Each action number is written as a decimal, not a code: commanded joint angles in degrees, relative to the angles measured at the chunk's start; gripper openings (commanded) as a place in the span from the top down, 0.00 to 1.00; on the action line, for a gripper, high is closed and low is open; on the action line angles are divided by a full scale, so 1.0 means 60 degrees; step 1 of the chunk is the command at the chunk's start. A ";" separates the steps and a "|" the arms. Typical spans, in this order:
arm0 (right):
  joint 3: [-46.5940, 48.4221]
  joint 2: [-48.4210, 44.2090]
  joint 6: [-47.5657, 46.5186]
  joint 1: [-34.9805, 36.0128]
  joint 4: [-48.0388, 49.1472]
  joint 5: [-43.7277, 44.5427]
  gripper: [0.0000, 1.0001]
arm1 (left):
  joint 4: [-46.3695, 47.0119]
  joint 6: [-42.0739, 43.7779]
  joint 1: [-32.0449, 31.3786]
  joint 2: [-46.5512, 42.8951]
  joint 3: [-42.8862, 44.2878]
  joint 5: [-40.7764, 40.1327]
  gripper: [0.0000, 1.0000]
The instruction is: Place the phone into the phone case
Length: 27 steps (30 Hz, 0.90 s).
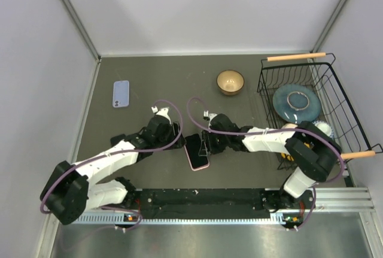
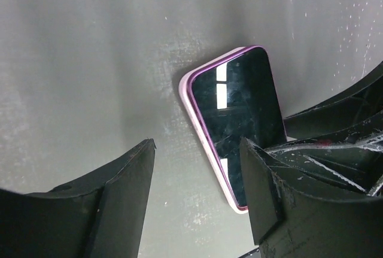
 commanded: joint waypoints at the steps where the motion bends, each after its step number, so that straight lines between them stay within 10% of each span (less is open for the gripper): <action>1: -0.0410 0.0402 0.0236 0.0148 0.1090 -0.0551 0.79 | 0.1085 -0.0242 0.0017 0.0646 0.0015 0.0597 0.37; 13: -0.0762 -0.0711 0.0808 0.0075 0.0945 0.0225 0.34 | 0.1350 -0.0037 0.0031 0.1922 -0.0161 0.0963 0.48; 27: -0.0864 0.0182 0.1452 -0.0056 0.2877 -0.1384 0.25 | 0.1805 0.0110 0.0031 0.2215 -0.0630 0.1943 0.75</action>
